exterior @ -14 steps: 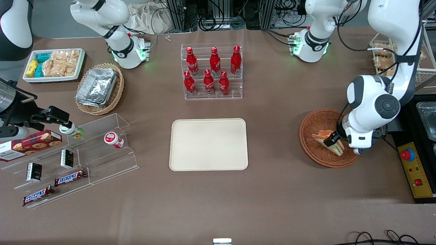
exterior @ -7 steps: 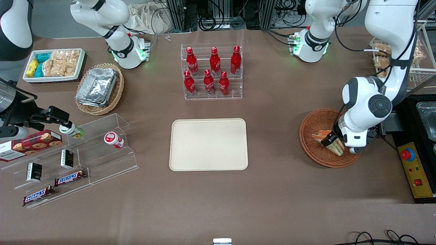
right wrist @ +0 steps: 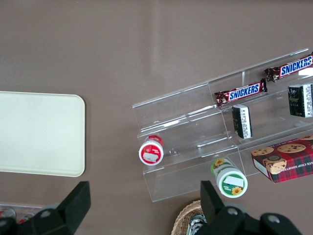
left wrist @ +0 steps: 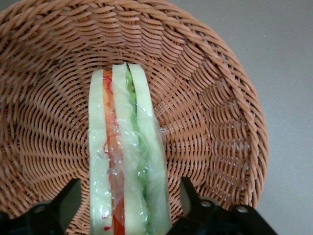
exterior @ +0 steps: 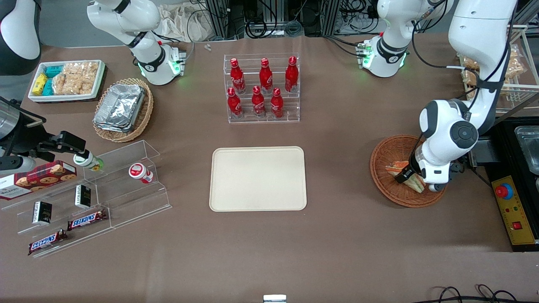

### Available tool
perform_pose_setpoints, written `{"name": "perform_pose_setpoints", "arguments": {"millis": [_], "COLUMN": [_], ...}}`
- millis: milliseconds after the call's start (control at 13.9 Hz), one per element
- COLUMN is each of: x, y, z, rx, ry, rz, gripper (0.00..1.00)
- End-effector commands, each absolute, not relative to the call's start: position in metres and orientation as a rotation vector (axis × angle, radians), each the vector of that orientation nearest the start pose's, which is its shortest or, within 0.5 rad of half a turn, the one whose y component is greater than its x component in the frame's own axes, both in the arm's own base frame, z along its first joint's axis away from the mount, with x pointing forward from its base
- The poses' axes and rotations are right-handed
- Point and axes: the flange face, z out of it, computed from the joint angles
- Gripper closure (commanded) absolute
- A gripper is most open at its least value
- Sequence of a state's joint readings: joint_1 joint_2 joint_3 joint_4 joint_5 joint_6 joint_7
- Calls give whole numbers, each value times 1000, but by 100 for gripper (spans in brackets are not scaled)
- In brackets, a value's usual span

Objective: Place sandwich from basket to tray
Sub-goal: 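Lower the left gripper into the basket and close it on the sandwich, then lift the sandwich out of the basket with the left gripper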

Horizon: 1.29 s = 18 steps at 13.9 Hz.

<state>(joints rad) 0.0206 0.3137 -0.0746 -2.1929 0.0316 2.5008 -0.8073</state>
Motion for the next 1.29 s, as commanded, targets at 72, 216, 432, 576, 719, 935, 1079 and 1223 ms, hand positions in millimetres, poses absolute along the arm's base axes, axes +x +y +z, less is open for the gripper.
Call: {"name": "perform_pose_setpoints", "arguments": {"millis": [72, 216, 432, 576, 719, 935, 1079, 1223], "x": [554, 555, 553, 548, 541, 530, 531, 540], "y": [-29, -29, -28, -22, -16, -16, -24, -46], "z": [242, 244, 261, 290, 324, 385, 427, 474], "rx": [-2936, -2936, -2933, -2924, -2932, -2955, -2958, -2977], "ry": [-1084, -1080, -1060, -1022, -953, -825, -779, -745], "rz": [-46, -49, -37, 0, 19, 36, 86, 152], "gripper": [90, 98, 98, 98, 97, 97, 96, 97]}}
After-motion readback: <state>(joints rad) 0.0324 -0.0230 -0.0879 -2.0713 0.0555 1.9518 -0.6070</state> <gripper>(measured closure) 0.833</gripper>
